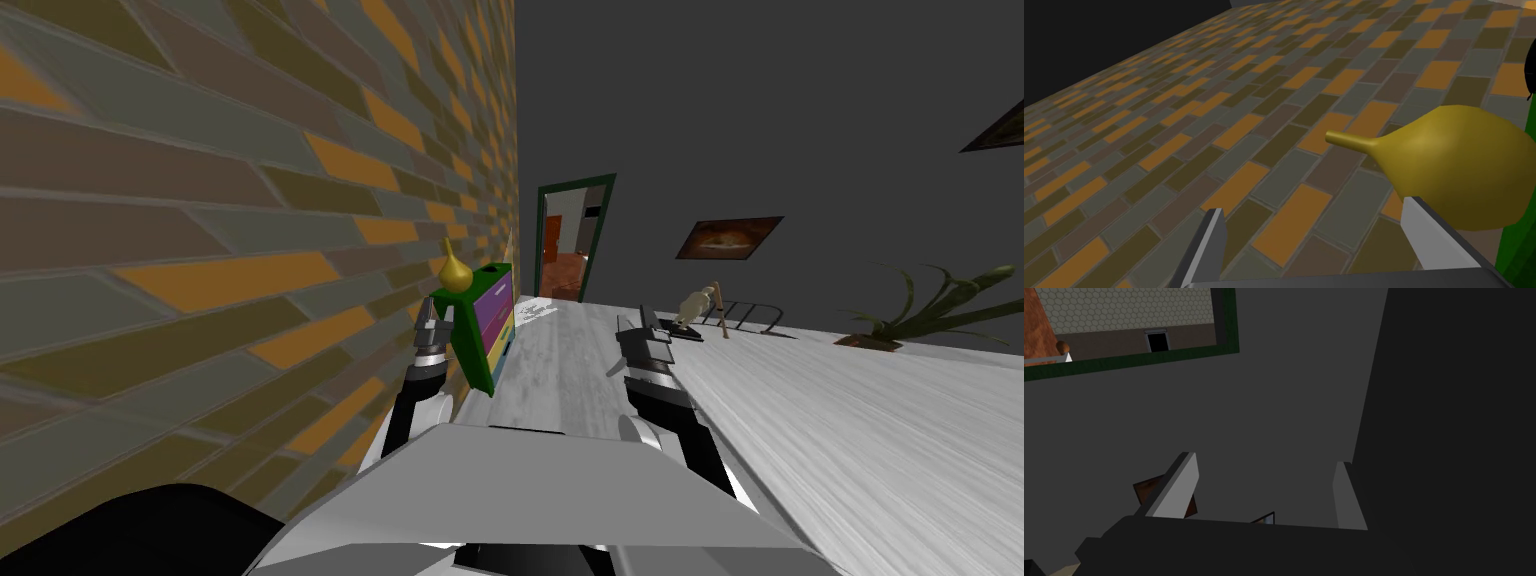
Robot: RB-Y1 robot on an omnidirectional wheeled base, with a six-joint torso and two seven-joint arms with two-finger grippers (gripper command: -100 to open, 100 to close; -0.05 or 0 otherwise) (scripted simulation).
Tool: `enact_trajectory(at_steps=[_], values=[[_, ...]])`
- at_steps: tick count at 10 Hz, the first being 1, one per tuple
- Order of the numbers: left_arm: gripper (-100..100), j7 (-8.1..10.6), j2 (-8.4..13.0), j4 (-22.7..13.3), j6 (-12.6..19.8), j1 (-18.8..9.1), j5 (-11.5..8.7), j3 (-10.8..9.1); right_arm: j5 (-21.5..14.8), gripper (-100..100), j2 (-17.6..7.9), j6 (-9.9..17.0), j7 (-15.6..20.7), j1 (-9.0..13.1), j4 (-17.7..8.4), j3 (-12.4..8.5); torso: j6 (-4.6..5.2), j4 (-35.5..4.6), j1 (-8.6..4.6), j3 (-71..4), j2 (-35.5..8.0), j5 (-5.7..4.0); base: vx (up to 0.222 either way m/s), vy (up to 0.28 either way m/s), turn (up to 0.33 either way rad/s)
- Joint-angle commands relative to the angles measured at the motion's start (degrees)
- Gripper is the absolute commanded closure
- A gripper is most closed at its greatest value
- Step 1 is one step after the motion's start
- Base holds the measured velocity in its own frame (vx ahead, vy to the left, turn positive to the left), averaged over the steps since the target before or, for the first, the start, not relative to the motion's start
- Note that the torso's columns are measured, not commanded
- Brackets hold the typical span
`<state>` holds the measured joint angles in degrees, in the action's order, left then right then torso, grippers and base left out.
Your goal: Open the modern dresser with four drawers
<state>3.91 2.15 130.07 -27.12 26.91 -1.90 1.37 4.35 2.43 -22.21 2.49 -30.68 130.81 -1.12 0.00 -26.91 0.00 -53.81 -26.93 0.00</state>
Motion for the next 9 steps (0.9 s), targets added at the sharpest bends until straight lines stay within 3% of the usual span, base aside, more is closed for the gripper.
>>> enact_trajectory(at_steps=[1, 2, 3, 6, 9], values=[[0, 0.0, 0.0, 0.0, 0.0, 0.0, 0.0, 0.0, 0.0, 0, 0.0, 0.0, 0.0, 0.0, 0.0, 0.0, 0.0, -4.2, 0.0, -8.5, -4.2, 0.0, 0.0, 0.0, 0.0], [0, 0.0, 0.0, 0.0, 0.0, 0.0, 0.0, 0.0, 0.0, 0, 0.0, 0.0, 0.0, 0.0, 0.0, 0.0, 0.0, -8.5, 0.0, -16.9, -8.5, 0.0, 0.0, 0.0, 0.0], [-100, -0.09, 2.0, -0.5, 0.6, -0.3, 0.0, -0.17, 0.0, 0, 0.0, 0.0, 0.0, 0.0, 0.0, 0.0, 0.0, -12.7, 0.0, -25.4, -12.7, 0.0, 0.042, -0.01, 0.004], [-100, -0.42, 5.0, -2.6, 3.0, -1.6, 0.0, -0.81, 0.0, 0, 0.0, 0.0, 0.0, 0.0, 0.0, 0.0, 0.0, -15.2, -0.07, -30.8, -15.1, -0.02, 0.103, -0.039, 0.007], [-100, -0.89, 5.8, -5.4, 6.3, -3.4, 0.0, -1.72, 0.0, 0, 0.0, 0.0, 0.0, 0.0, 0.0, 0.0, 0.0, -15.3, 0.01, -30.9, -15.2, 0.0, 0.199, -0.052, 0.011]])
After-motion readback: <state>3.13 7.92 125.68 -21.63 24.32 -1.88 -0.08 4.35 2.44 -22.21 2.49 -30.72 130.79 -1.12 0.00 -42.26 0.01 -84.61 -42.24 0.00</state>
